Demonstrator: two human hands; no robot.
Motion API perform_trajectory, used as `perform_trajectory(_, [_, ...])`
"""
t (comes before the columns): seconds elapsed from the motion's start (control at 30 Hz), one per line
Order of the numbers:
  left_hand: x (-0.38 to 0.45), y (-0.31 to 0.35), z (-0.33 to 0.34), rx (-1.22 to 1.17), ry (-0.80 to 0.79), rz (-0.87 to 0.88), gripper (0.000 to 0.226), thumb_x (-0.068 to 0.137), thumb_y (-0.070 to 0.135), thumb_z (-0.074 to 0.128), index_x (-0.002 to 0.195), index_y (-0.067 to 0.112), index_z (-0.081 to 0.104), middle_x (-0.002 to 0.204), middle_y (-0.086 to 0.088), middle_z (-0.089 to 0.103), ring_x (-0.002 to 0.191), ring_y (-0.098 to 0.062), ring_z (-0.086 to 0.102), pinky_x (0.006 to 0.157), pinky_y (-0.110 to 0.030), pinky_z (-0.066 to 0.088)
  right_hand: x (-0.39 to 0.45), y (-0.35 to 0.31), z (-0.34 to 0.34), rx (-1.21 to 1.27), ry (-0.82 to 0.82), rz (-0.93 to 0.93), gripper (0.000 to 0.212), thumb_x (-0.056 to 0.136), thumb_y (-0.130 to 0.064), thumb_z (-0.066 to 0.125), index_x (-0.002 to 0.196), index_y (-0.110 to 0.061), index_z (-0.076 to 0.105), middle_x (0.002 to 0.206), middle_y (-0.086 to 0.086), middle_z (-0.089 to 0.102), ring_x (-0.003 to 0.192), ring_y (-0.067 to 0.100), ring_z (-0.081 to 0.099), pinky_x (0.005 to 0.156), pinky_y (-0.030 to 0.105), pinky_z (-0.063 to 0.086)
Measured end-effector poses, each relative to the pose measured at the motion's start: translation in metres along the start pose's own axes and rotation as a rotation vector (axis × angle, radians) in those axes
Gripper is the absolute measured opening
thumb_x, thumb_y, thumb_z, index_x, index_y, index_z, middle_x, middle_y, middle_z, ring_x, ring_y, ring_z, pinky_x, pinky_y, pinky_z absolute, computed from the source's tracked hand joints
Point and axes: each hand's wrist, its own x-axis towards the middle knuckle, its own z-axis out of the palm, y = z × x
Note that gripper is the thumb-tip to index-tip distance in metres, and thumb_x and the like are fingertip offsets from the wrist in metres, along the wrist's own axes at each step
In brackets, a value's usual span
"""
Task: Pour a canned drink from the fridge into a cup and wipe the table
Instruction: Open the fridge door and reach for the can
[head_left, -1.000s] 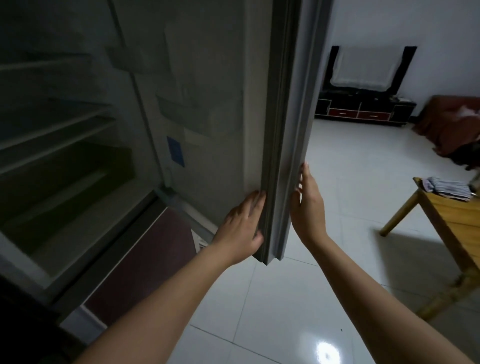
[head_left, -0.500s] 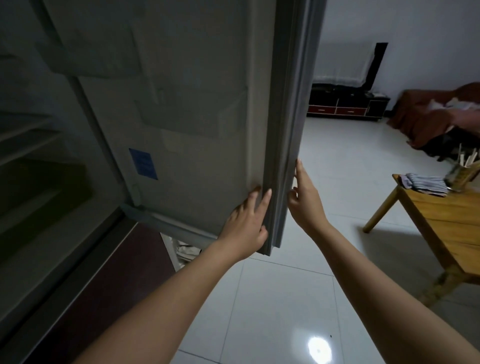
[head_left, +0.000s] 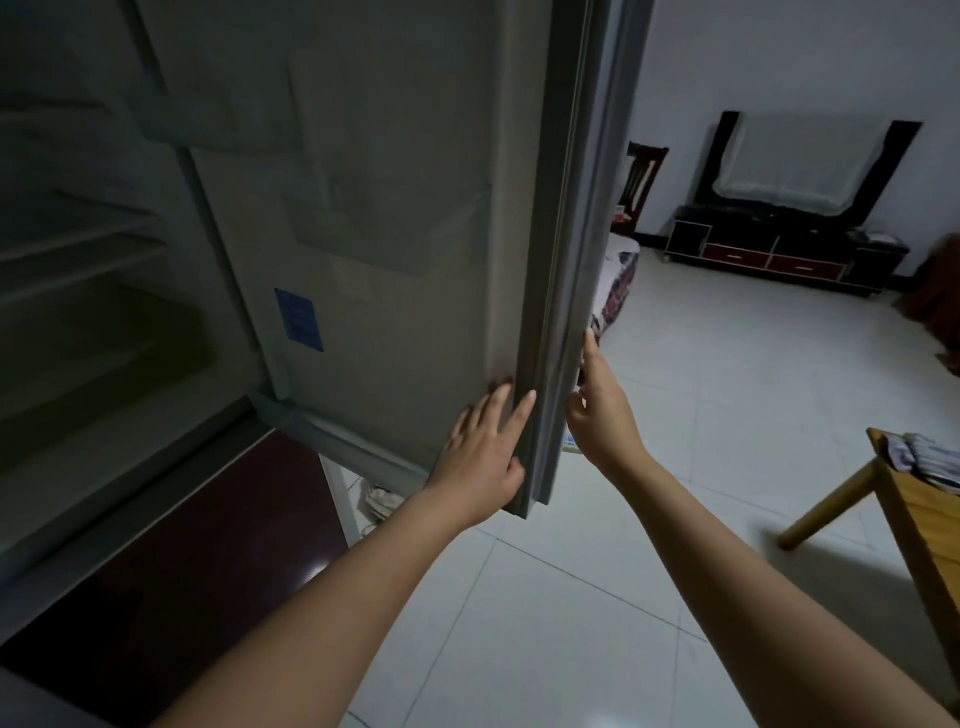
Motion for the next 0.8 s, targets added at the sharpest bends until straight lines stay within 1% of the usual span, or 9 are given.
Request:
perform_trajectory(0.13, [0.01, 0.006, 0.004, 0.02, 0.023, -0.043, 0.069, 0.095, 0.022, 0.04, 0.148, 0.027, -0.003, 0.157, -0.002, -0.011, 0.145, -0.021, -0.004, 0.116, -0.037, 0.0, 0.009, 0.008, -0.006, 0.004, -0.04, -0.019, 0.081, 0.086, 0.005, 0.048, 0.147, -0.025, 0.004, 0.155, 0.003, 0.017, 0.139, 0.023, 0.025, 0.109, 0.045, 0.035])
perform_trajectory(0.2, [0.013, 0.011, 0.004, 0.013, 0.024, -0.064, 0.068, 0.095, 0.022, 0.04, 0.148, 0.027, -0.002, 0.157, -0.001, -0.012, 0.145, -0.021, -0.005, 0.116, -0.037, 0.0, 0.01, 0.009, -0.01, -0.018, -0.041, -0.035, 0.077, 0.086, 0.003, 0.05, 0.147, -0.02, 0.009, 0.154, 0.005, 0.019, 0.14, 0.023, 0.024, 0.111, 0.044, 0.032])
perform_trajectory(0.3, [0.012, 0.015, 0.004, -0.001, 0.056, -0.083, 0.064, 0.095, 0.02, 0.041, 0.148, 0.025, 0.006, 0.157, 0.0, -0.006, 0.145, -0.021, -0.002, 0.116, -0.036, 0.004, 0.002, 0.006, -0.018, -0.146, 0.084, -0.146, 0.063, 0.087, 0.0, 0.052, 0.144, -0.007, 0.025, 0.149, 0.013, 0.031, 0.136, 0.028, 0.031, 0.111, 0.041, 0.031])
perform_trajectory(0.37, [0.004, 0.008, 0.004, 0.046, 0.111, -0.067, 0.057, 0.095, 0.019, 0.04, 0.147, 0.021, 0.016, 0.157, -0.001, 0.005, 0.144, -0.019, 0.005, 0.116, -0.033, 0.005, -0.006, -0.001, -0.018, -0.181, 0.193, -0.238, 0.056, 0.084, 0.002, 0.054, 0.137, -0.002, 0.036, 0.139, 0.019, 0.042, 0.128, 0.032, 0.041, 0.106, 0.038, 0.035])
perform_trajectory(0.43, [-0.009, -0.003, 0.003, 0.12, 0.141, -0.074, 0.053, 0.094, 0.019, 0.041, 0.145, 0.018, 0.024, 0.155, -0.002, 0.016, 0.143, -0.018, 0.01, 0.116, -0.03, 0.003, -0.015, -0.008, -0.013, -0.187, 0.226, -0.335, 0.054, 0.08, 0.005, 0.057, 0.132, 0.0, 0.043, 0.131, 0.021, 0.05, 0.12, 0.034, 0.048, 0.1, 0.035, 0.036])
perform_trajectory(0.57, [-0.049, -0.035, -0.009, 0.182, 0.191, -0.232, 0.055, 0.093, 0.022, 0.045, 0.145, 0.018, 0.026, 0.153, -0.003, 0.023, 0.142, -0.017, 0.016, 0.116, -0.03, 0.007, -0.027, -0.026, 0.013, -0.223, 0.083, -0.563, 0.049, 0.079, 0.004, 0.057, 0.126, 0.001, 0.048, 0.124, 0.02, 0.056, 0.114, 0.032, 0.052, 0.097, 0.035, 0.04])
perform_trajectory(0.67, [-0.09, -0.059, -0.02, 0.241, 0.24, -0.38, 0.052, 0.093, 0.022, 0.043, 0.143, 0.016, 0.03, 0.15, -0.006, 0.03, 0.14, -0.02, 0.023, 0.115, -0.033, 0.014, -0.036, -0.045, 0.043, -0.255, -0.076, -0.644, 0.048, 0.079, 0.001, 0.06, 0.126, -0.001, 0.049, 0.125, 0.018, 0.056, 0.114, 0.032, 0.053, 0.096, 0.039, 0.044])
perform_trajectory(0.73, [-0.119, -0.075, -0.028, 0.312, 0.257, -0.484, 0.051, 0.089, 0.02, 0.051, 0.138, 0.011, 0.041, 0.143, -0.011, 0.041, 0.134, -0.025, 0.035, 0.112, -0.037, 0.023, -0.042, -0.059, 0.063, -0.274, -0.162, -0.692, 0.049, 0.077, 0.0, 0.064, 0.125, 0.0, 0.052, 0.124, 0.019, 0.058, 0.113, 0.033, 0.055, 0.093, 0.042, 0.047])
perform_trajectory(0.8, [-0.159, -0.093, -0.034, 0.384, 0.272, -0.6, 0.048, 0.081, 0.018, 0.062, 0.126, 0.006, 0.054, 0.129, -0.016, 0.055, 0.122, -0.03, 0.05, 0.105, -0.042, 0.036, -0.055, -0.079, 0.089, -0.281, -0.257, -0.786, 0.049, 0.074, 0.0, 0.066, 0.122, 0.0, 0.054, 0.122, 0.019, 0.059, 0.111, 0.035, 0.056, 0.09, 0.044, 0.049])
